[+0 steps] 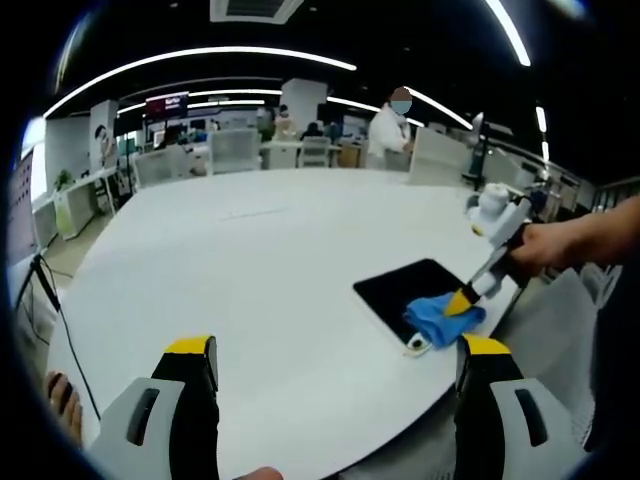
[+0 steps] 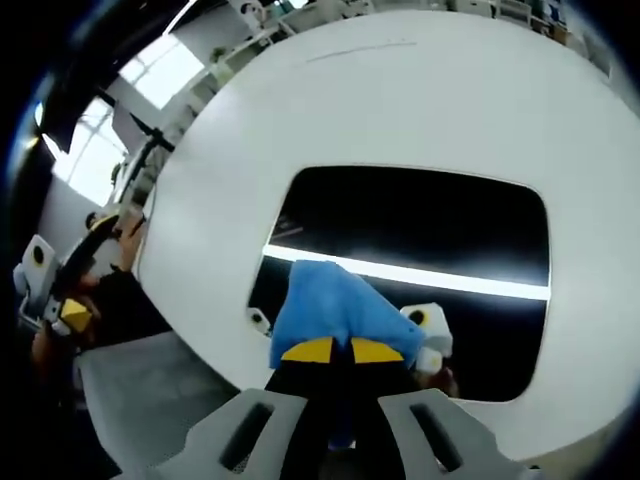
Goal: Wipe the mirror surface with the cleaning cloth until all visible marks leave the cleaned area.
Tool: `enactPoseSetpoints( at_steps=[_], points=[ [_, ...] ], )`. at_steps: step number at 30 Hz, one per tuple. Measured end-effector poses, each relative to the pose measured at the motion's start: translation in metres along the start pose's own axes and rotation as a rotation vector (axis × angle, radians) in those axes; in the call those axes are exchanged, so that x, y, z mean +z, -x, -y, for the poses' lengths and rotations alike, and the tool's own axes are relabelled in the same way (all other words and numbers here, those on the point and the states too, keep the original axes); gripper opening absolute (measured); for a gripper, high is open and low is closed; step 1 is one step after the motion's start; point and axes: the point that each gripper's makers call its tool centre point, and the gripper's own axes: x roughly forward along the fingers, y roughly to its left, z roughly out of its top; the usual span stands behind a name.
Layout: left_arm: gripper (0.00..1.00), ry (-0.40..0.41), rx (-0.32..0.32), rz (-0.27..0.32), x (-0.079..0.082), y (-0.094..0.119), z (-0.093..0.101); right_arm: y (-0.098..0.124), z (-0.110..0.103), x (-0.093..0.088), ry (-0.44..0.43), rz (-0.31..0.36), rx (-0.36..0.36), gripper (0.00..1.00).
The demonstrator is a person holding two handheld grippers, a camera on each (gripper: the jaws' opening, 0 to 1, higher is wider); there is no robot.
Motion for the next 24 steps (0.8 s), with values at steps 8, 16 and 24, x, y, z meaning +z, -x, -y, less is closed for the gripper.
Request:
enactPoseSetpoints(
  at_steps=[8,16,24],
  points=[
    [0.99,0.004,0.005,0.002,0.001,0.003,0.000,-0.003,0.002,0.009,0.006,0.019,-0.008,0.00],
    [0.99,0.007,0.010,0.004,0.001,0.002,-0.002,-0.007,0.005,0.022,0.014,0.025,-0.014,0.00],
    [0.99,0.011,0.013,-0.005,-0.003,0.002,-0.002,-0.010,0.008,0.032,0.014,0.028,-0.016,0.00]
  ],
)
